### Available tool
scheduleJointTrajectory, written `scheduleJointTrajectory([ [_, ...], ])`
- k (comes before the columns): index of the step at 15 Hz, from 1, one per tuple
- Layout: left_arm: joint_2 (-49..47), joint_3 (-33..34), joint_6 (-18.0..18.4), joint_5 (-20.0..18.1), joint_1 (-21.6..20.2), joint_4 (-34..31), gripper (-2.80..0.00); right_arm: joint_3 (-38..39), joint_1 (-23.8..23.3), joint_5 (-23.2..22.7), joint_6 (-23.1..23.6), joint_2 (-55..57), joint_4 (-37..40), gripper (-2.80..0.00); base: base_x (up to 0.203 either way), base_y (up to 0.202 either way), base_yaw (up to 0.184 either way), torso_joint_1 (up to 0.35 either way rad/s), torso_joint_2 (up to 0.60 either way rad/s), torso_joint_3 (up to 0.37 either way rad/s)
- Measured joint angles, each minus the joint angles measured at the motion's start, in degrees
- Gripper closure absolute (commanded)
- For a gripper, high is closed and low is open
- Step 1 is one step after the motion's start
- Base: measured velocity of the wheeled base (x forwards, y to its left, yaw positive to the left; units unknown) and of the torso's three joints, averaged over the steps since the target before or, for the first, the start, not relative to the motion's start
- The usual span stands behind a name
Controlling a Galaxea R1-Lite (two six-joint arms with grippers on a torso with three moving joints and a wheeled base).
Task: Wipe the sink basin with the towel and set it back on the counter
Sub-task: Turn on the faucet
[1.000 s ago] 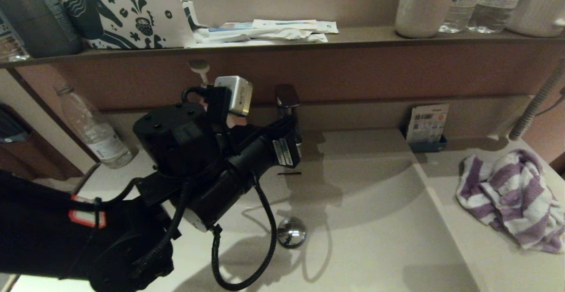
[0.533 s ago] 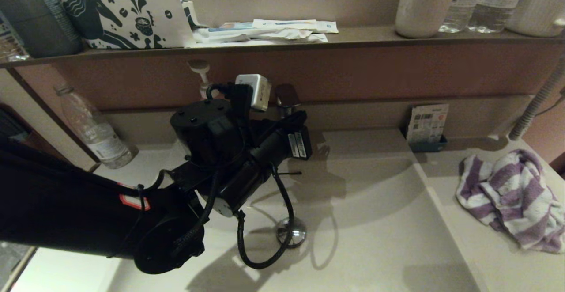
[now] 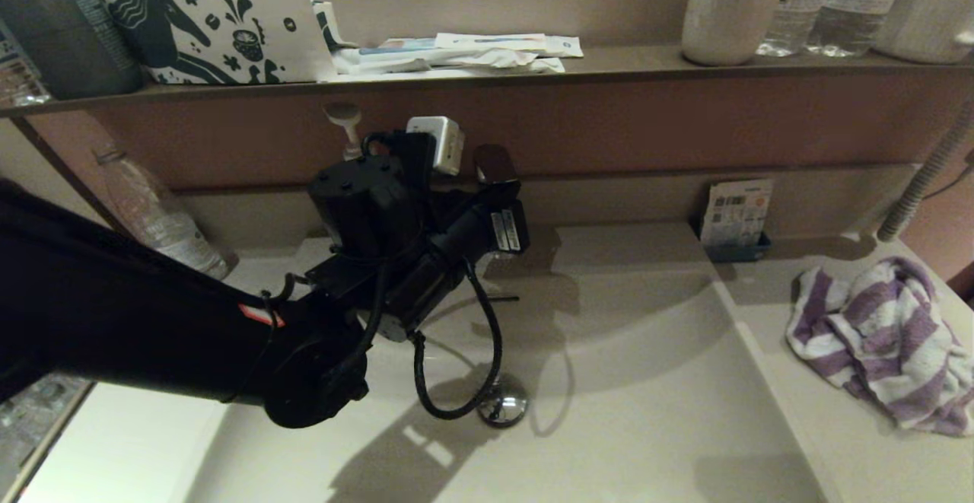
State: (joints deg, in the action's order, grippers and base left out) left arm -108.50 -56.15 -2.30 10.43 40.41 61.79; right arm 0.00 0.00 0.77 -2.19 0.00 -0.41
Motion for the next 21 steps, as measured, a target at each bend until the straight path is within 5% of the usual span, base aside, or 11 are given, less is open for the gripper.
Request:
scheduleJointTrajectory([
  [12, 1.6, -4.2, 0.2, -0.1, -1.5, -2.6, 0.00, 0.0, 0.0, 0.0, 0.0, 0.0, 0.0, 0.00, 0.000, 0.000, 0.000, 0.000, 0.00, 0.000],
  [21, 4.0, 3.1, 0.1, 0.0, -1.6, 0.2, 0.00, 0.0, 0.0, 0.0, 0.0, 0.0, 0.0, 0.00, 0.000, 0.000, 0.000, 0.000, 0.00, 0.000],
])
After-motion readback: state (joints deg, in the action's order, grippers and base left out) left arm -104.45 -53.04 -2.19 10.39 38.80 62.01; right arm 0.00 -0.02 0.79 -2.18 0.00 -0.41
